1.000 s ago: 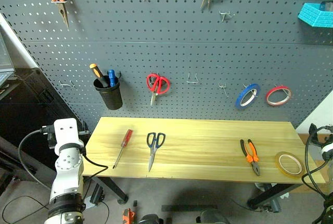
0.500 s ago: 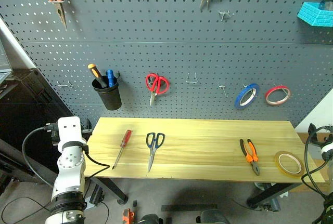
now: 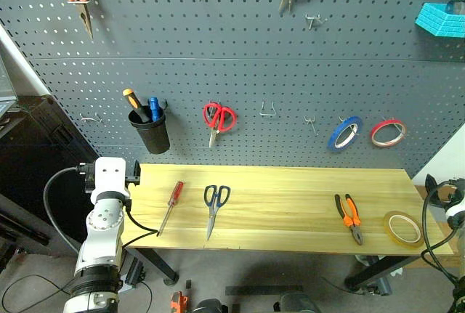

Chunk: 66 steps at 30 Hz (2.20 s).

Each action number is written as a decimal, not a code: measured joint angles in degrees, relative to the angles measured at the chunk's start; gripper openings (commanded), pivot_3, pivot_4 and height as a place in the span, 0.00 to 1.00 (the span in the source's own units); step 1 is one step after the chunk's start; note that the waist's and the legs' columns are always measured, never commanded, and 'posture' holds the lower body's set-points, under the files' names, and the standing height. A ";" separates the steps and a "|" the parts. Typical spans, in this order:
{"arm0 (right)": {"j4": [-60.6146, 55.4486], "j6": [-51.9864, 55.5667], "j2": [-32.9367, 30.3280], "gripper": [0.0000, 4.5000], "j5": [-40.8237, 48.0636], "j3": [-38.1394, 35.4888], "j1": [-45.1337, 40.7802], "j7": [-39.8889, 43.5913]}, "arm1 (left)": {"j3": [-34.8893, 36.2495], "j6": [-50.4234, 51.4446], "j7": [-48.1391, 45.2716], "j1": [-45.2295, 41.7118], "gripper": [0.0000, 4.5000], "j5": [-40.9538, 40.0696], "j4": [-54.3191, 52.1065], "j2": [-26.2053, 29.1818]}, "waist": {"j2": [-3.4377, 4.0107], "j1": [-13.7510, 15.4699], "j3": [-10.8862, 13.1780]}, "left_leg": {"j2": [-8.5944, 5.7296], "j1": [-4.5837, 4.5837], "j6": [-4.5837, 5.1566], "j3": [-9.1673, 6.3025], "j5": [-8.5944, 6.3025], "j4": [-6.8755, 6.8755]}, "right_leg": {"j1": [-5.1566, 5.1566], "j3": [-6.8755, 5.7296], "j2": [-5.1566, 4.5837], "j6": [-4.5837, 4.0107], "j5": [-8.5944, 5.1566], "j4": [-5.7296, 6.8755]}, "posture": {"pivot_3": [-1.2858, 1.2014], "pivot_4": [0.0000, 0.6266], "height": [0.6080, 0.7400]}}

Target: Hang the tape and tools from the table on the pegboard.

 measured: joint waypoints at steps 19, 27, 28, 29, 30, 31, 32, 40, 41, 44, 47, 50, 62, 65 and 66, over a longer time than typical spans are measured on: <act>-14.60 5.83 0.50 1.00 -1.60 5.93 9.58 3.20 | -2.60 3.90 -4.50 1.47 0.99 -0.24 -11.30 -0.38 | 0.15 -0.99 1.37 | 0.00 -0.09 0.07 0.06 -0.06 -0.04 | 0.10 0.04 0.00 0.02 0.00 -0.02 | 0.42 0.18 1.00; -32.58 23.81 2.41 1.00 0.36 11.89 15.01 5.15 | -16.50 14.60 -23.12 6.98 0.99 -5.72 -27.90 -0.27 | 0.44 -0.68 5.30 | 0.00 -0.17 0.11 0.16 -0.08 -0.01 | 0.04 0.12 0.02 0.03 0.00 -0.01 | 0.41 0.26 1.00; -33.41 25.30 2.40 1.00 0.54 11.94 14.74 5.14 | -17.52 15.98 -24.67 6.14 0.99 -6.13 -29.12 -0.27 | 0.48 -0.59 5.60 | 0.00 -0.18 0.11 0.15 -0.09 -0.01 | 0.04 0.11 0.03 0.03 0.00 -0.01 | 0.40 0.27 1.00; -33.73 26.63 2.38 1.00 0.59 11.94 14.30 5.11 | -18.31 17.03 -25.78 5.13 0.99 -6.39 -29.92 -0.23 | 0.45 -0.48 6.02 | 0.01 -0.20 0.11 0.15 -0.08 -0.01 | 0.03 0.10 0.07 0.03 0.00 -0.01 | 0.40 0.28 1.00; -33.79 28.31 2.30 1.00 0.61 11.98 13.42 5.17 | -19.24 18.77 -27.12 3.58 0.99 -6.94 -30.91 -0.25 | 0.44 -0.37 6.31 | 0.01 -0.25 0.11 0.16 -0.08 -0.01 | -0.03 0.11 0.22 0.03 0.01 -0.01 | 0.40 0.29 1.00; -33.82 29.46 2.02 1.00 0.58 12.18 12.89 5.25 | -20.02 20.24 -28.18 2.29 0.99 -7.55 -31.97 -0.27 | 0.41 -0.34 6.63 | 0.01 -0.28 0.12 0.21 -0.09 -0.02 | -0.05 0.15 0.28 0.03 0.00 -0.01 | 0.40 0.30 1.00; -33.79 30.32 1.73 1.00 0.50 12.35 12.57 5.31 | -20.62 21.55 -29.36 1.23 0.99 -8.14 -32.88 -0.23 | 0.40 -0.33 6.89 | 0.03 -0.28 0.14 0.26 -0.11 -0.02 | -0.06 0.21 0.30 0.03 0.00 -0.02 | 0.40 0.31 1.00; -22.20 34.84 -1.35 1.00 -0.86 12.77 4.68 5.10 | -25.74 35.01 -42.85 -4.96 0.99 -16.94 -38.11 2.31 | 0.04 -1.35 9.59 | 0.22 -0.90 0.38 0.89 -0.24 0.12 | -0.80 1.09 0.62 0.06 0.02 -0.01 | 0.39 0.41 1.00; -19.82 35.25 -1.86 1.00 -1.09 12.79 3.40 5.14 | -26.72 35.42 -43.94 -5.90 0.99 -17.08 -38.36 2.58 | 0.03 -1.43 9.93 | 0.23 -0.94 0.40 0.94 -0.25 0.13 | -0.84 1.12 0.64 0.07 0.03 -0.01 | 0.39 0.41 1.00; -14.66 35.73 -3.26 1.00 -2.32 13.63 0.50 5.86 | -28.43 36.17 -45.94 -8.07 0.99 -17.13 -39.25 3.14 | -0.03 -1.48 10.92 | 0.32 -0.98 0.45 1.04 -0.28 0.15 | -0.88 1.16 0.68 0.07 0.03 -0.04 | 0.39 0.43 1.00; -8.32 35.13 -4.39 1.00 -3.99 15.80 -2.92 7.71 | -30.14 36.19 -48.08 -9.88 0.99 -17.12 -39.48 3.84 | -0.24 -1.57 11.61 | 0.41 -0.95 0.52 1.22 -0.32 0.14 | -0.90 1.17 0.73 0.07 0.03 -0.06 | 0.39 0.45 1.00; 0.77 32.50 -4.85 1.00 -6.68 18.61 -7.90 9.52 | -32.38 36.04 -50.30 -11.80 0.99 -17.11 -39.97 3.98 | -0.35 -1.77 12.20 | 0.46 -0.95 0.57 1.44 -0.36 0.16 | -0.92 1.19 0.75 0.12 0.06 -0.11 | 0.40 0.46 1.00; 22.05 29.08 -6.87 0.57 -10.80 23.38 -21.38 17.55 | -35.21 32.09 -53.69 -15.33 1.00 -16.11 -40.63 3.20 | -1.18 -2.48 13.50 | 0.99 -1.09 0.61 2.09 -0.39 0.22 | -0.85 1.18 0.82 0.18 0.11 -0.37 | 0.40 0.49 1.00; 22.76 29.11 -6.85 0.34 -10.88 24.11 -21.95 19.14 | -35.36 31.64 -54.57 -15.67 1.00 -16.00 -40.63 3.81 | -1.35 -2.47 13.59 | 1.00 -1.11 0.60 2.09 -0.40 0.22 | -0.84 1.18 0.82 0.21 0.13 -0.42 | 0.40 0.48 1.00; 22.69 29.19 -6.85 0.26 -10.88 24.38 -21.95 19.42 | -35.36 31.39 -54.92 -15.67 1.00 -15.96 -40.63 3.98 | -1.40 -2.46 13.62 | 1.00 -1.11 0.60 2.09 -0.40 0.23 | -0.83 1.17 0.81 0.22 0.14 -0.43 | 0.40 0.48 1.00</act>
